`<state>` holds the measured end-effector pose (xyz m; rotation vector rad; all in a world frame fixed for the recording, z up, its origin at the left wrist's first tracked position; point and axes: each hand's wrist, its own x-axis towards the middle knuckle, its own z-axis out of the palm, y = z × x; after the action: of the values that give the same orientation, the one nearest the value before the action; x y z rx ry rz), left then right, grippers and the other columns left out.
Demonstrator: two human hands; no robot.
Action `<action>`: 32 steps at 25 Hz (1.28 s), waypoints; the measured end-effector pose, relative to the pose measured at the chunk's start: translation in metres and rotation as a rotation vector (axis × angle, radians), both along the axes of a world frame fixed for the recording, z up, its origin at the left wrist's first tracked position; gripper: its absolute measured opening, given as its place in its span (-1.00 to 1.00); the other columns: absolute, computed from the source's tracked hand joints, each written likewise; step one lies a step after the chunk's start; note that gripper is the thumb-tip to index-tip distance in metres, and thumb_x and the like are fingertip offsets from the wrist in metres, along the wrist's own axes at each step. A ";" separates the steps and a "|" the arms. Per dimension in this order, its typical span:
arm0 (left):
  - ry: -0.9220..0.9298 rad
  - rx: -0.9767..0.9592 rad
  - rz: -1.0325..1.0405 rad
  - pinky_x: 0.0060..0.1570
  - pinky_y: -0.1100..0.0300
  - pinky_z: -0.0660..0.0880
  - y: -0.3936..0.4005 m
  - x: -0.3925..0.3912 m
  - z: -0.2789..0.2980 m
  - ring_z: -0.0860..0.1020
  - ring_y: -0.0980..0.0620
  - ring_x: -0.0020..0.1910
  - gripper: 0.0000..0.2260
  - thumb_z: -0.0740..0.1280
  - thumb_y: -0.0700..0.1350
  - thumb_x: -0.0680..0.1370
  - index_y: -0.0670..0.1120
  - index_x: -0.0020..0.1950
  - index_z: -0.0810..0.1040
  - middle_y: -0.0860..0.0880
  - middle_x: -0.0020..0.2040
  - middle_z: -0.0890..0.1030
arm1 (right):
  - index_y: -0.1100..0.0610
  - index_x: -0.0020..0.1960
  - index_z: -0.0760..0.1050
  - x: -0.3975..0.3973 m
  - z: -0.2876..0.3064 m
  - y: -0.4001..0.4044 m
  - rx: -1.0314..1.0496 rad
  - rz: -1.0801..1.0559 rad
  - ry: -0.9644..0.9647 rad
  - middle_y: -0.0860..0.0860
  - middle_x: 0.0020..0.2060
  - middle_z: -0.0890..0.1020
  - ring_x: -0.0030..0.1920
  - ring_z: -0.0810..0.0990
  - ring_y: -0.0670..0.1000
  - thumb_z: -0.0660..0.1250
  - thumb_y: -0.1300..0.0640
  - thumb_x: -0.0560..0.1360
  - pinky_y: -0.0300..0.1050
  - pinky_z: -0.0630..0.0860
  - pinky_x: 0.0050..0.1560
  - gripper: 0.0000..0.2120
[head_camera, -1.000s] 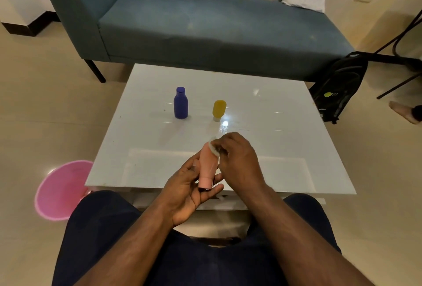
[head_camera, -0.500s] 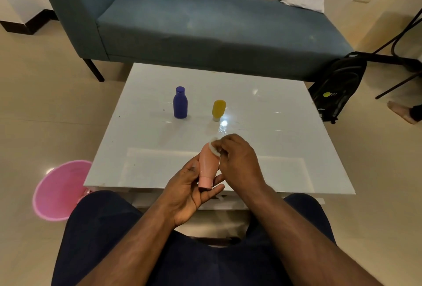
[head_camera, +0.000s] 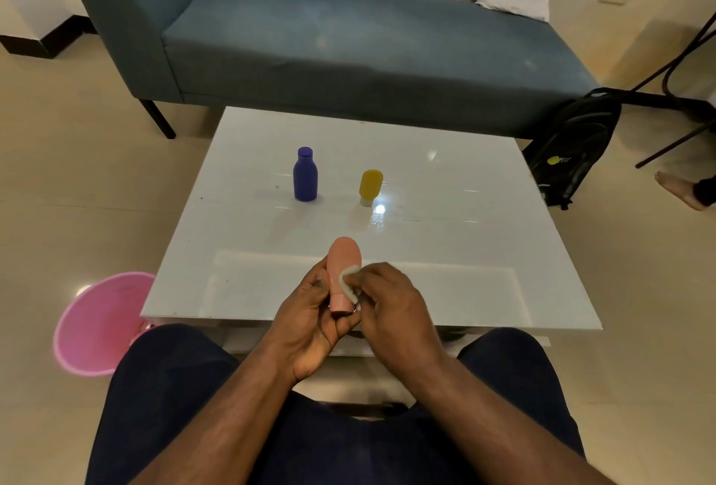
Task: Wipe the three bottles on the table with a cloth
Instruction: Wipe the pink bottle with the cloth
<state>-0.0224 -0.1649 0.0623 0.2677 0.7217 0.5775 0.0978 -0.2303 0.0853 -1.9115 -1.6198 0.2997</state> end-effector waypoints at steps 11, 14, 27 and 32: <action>0.041 0.042 -0.015 -0.03 -0.07 0.68 -0.001 -0.001 -0.003 0.68 -0.21 0.13 -0.67 0.12 -0.08 0.72 -0.07 0.45 0.47 -0.25 0.22 0.66 | 0.14 0.08 0.60 -0.010 0.002 -0.014 0.031 0.107 -0.091 0.05 -0.03 0.63 -0.03 0.55 0.05 0.39 0.30 0.38 -0.08 0.56 -0.04 -0.72; 0.052 0.080 -0.056 -0.03 -0.03 0.68 -0.003 0.000 -0.001 0.65 -0.20 0.19 -0.68 0.14 -0.05 0.72 -0.01 0.44 0.50 -0.21 0.28 0.63 | 0.16 0.12 0.60 0.006 0.007 0.003 -0.018 0.094 -0.166 0.10 0.03 0.61 0.02 0.53 0.11 0.45 0.27 0.37 0.00 0.56 0.00 -0.68; -0.001 0.093 -0.048 -0.25 0.18 0.63 0.000 0.001 -0.003 0.64 -0.10 -0.03 -0.68 0.21 -0.09 0.67 -0.03 0.40 0.56 -0.24 0.26 0.62 | 0.13 0.20 0.56 0.025 0.010 0.037 -0.075 -0.022 -0.215 0.08 0.11 0.56 0.10 0.47 0.10 0.46 0.27 0.37 -0.07 0.50 0.07 -0.60; 0.002 0.151 -0.050 0.06 0.07 0.66 0.000 0.001 -0.004 0.67 -0.08 0.14 -0.68 0.13 -0.12 0.71 -0.11 0.39 0.55 -0.16 0.28 0.65 | 0.10 0.19 0.55 -0.005 0.010 0.016 -0.110 0.130 -0.283 0.04 0.08 0.56 0.05 0.45 0.04 0.44 0.21 0.40 -0.13 0.47 -0.01 -0.64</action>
<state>-0.0211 -0.1646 0.0583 0.4256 0.6724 0.5854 0.0930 -0.2143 0.0952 -2.0062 -1.9538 0.1799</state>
